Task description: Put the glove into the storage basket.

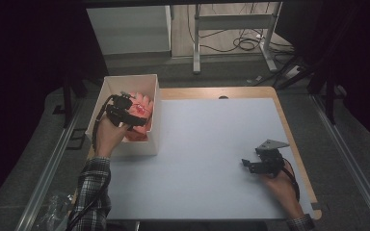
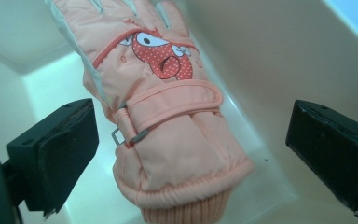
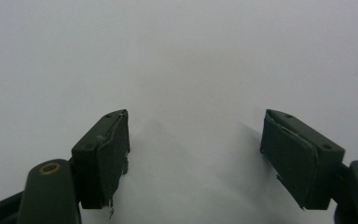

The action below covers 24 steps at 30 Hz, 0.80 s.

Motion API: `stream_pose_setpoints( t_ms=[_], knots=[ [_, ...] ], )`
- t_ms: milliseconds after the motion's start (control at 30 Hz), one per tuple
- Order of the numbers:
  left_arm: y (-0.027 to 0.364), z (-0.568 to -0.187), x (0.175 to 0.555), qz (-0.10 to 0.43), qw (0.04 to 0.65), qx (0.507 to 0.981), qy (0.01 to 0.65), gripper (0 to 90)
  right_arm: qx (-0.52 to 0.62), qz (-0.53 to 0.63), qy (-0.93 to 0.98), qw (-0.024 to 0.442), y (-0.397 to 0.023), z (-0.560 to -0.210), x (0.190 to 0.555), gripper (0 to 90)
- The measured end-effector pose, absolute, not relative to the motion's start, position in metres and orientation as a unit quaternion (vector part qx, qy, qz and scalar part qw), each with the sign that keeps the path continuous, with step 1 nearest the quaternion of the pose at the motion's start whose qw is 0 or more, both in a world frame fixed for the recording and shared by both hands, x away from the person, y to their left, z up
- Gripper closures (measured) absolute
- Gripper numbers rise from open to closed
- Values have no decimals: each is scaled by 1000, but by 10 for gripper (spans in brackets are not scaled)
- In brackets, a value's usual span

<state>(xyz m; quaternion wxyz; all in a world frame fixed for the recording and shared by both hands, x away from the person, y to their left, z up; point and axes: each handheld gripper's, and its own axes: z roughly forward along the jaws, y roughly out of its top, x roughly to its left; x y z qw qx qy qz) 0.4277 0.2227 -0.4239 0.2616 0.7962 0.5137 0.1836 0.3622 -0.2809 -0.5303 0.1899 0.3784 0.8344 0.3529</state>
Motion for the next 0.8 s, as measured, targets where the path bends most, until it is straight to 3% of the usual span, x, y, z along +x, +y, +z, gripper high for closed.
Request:
stream_pose_setpoints(
  t_ms=[800],
  knots=[
    [204, -394, 355, 191, 356, 804, 437, 27, 378, 351, 835, 191, -281, -530, 362, 241]
  ],
)
